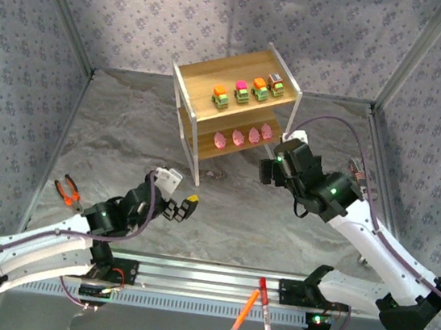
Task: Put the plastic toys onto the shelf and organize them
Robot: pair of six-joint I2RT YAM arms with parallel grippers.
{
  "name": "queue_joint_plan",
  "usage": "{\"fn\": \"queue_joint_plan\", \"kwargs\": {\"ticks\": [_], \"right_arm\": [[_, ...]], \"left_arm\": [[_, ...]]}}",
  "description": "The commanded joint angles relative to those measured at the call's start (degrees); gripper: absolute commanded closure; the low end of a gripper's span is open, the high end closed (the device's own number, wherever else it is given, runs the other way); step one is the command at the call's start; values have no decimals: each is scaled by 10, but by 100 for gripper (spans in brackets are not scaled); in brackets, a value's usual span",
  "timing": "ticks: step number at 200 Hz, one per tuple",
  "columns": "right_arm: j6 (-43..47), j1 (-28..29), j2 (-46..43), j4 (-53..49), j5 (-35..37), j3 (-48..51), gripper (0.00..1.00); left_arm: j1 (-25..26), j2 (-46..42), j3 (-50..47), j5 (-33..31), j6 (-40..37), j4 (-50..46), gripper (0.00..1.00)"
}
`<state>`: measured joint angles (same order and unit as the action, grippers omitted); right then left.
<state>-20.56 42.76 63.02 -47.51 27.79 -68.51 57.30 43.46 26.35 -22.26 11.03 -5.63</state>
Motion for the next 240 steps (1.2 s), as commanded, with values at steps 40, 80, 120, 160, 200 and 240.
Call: {"fn": "queue_joint_plan", "kwargs": {"ticks": [40, 80, 120, 160, 200, 240], "right_arm": [[-31, -44, -84, 60, 45, 113, 0], [-30, -73, -120, 67, 51, 145, 0], [-24, -78, -119, 77, 48, 153, 0], [11, -75, -173, 170, 49, 210, 0], [76, -72, -201, 214, 81, 248, 0], [124, -73, -217, 252, 117, 283, 0]], "left_arm": [[-20, 39, 47, -20, -29, -9, 1], [-61, 37, 62, -30, -56, 3, 0], [-152, 46, 86, -34, -55, -5, 0], [-257, 66, 92, -37, -61, 26, 0], [-405, 106, 90, 66, -62, 76, 0], [-486, 166, 78, 159, -83, 152, 0]]}}
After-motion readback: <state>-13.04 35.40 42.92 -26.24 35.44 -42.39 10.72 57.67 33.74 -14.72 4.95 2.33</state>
